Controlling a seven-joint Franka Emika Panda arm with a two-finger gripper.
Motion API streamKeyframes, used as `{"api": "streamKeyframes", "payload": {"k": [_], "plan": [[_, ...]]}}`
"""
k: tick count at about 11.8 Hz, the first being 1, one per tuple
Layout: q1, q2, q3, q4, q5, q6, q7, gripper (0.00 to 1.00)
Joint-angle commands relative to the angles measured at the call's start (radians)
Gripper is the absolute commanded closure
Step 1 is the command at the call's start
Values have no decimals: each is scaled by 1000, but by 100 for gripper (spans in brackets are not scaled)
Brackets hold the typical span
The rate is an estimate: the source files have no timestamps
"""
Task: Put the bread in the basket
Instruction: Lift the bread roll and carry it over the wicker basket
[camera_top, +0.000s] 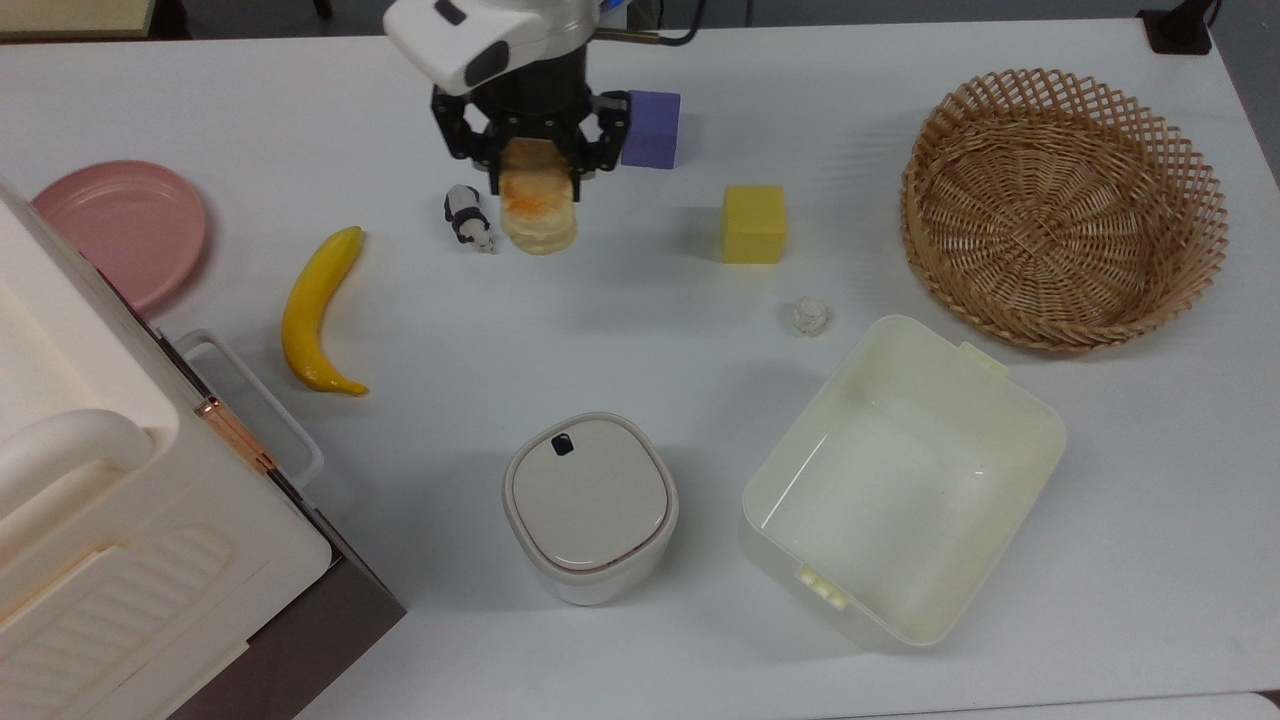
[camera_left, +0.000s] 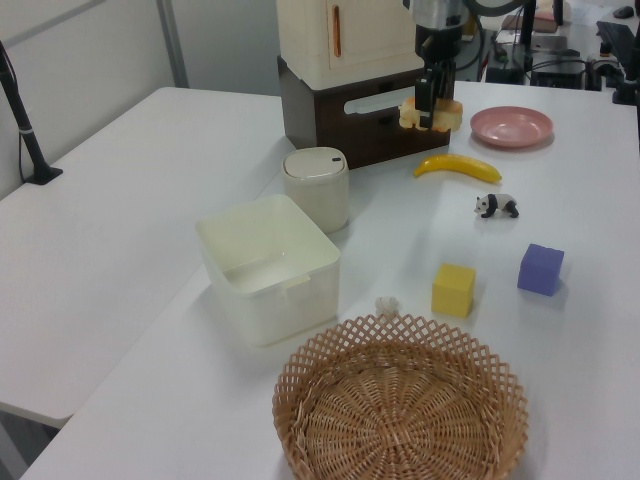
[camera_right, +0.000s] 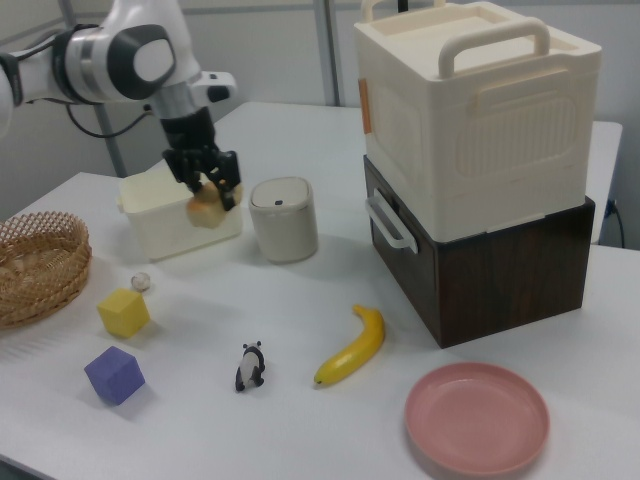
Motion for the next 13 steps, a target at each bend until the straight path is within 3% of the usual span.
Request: {"api": "streamKeyframes", "payload": {"k": [1, 3, 6, 9, 13], "plan": [[127, 4, -18, 9, 11, -33, 133, 35], [217, 7, -15, 8, 15, -30, 171, 35], [409, 12, -11, 5, 17, -20, 288, 35], [558, 63, -9, 3, 66, 62, 334, 35], [619, 83, -9, 3, 67, 86, 365, 35]]}}
